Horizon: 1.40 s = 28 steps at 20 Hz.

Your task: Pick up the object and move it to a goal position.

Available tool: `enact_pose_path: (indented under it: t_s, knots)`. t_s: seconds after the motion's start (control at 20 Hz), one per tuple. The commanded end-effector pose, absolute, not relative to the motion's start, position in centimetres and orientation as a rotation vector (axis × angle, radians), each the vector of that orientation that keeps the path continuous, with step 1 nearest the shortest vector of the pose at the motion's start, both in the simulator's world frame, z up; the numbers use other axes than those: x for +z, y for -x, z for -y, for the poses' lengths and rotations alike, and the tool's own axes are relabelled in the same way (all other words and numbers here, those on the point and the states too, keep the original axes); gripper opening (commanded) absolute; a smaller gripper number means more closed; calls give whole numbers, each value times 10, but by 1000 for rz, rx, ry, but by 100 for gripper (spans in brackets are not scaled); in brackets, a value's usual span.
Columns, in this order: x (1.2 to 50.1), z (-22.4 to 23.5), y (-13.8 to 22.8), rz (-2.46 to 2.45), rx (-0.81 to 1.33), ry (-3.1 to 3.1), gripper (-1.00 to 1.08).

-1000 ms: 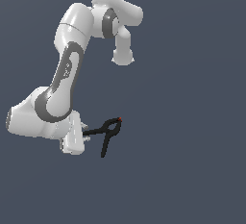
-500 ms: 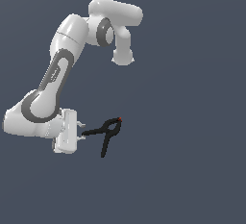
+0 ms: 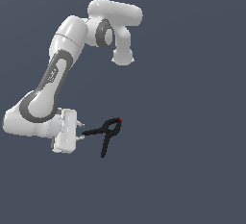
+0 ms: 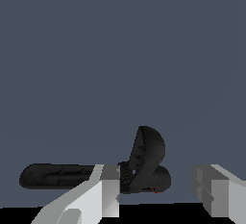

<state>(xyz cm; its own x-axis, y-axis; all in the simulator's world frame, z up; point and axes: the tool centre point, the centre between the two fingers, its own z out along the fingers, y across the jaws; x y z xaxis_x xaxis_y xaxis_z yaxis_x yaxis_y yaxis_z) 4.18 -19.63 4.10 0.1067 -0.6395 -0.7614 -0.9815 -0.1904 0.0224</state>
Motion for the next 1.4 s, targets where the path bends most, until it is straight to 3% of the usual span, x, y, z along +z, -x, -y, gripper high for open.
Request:
enact_pose_path:
  t_s: [0.0, 0.8, 0.85, 1.35]
  knots:
    - [40, 195, -42, -1575, 895, 1890, 28]
    - [22, 174, -37, -1576, 897, 1886, 28]
    - [22, 174, -37, -1576, 897, 1886, -100]
    - [22, 174, -37, -1576, 897, 1886, -100]
